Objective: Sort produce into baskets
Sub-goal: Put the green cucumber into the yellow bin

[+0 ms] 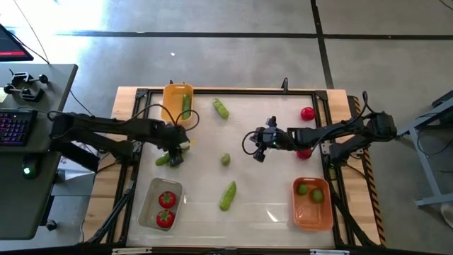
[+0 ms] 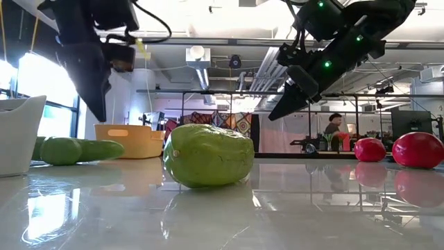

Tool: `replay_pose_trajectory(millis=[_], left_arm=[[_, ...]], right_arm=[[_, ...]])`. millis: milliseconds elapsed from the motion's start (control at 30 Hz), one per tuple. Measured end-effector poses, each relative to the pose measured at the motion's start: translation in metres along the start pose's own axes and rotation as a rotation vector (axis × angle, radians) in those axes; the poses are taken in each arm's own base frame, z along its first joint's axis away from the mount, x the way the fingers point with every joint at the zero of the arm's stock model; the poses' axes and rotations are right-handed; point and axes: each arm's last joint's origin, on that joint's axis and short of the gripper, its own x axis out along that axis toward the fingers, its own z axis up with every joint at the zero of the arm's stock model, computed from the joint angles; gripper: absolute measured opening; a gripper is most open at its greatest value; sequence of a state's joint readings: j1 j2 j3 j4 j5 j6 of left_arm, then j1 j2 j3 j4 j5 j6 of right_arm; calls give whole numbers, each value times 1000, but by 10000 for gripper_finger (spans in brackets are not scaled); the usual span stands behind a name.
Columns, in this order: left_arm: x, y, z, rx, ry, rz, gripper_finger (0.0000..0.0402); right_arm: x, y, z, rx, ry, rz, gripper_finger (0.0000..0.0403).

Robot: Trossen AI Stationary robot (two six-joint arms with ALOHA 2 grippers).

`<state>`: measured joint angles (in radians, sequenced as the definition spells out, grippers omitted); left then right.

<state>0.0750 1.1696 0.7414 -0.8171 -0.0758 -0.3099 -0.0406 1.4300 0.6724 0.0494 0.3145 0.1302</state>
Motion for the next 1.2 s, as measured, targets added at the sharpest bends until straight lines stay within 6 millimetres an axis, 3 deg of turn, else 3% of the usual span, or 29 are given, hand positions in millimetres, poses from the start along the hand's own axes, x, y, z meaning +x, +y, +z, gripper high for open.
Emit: replay_pose_trajectory(millis=[267, 633, 767, 1067, 1200], left_arm=[[24, -1, 4, 44, 91, 95, 228], [53, -3, 4, 51, 224, 138, 231], [54, -3, 4, 53, 230, 139, 219], [54, -3, 3, 125, 240, 133, 138], [54, -3, 3, 174, 243, 129, 121]], right_arm=[[0, 0, 0, 3, 0, 0, 14], [2, 1, -2, -4, 15, -2, 14], [2, 1, -2, -4, 14, -2, 14], [2, 0, -2, -5, 12, -18, 14], [2, 0, -2, -3, 12, -18, 14]])
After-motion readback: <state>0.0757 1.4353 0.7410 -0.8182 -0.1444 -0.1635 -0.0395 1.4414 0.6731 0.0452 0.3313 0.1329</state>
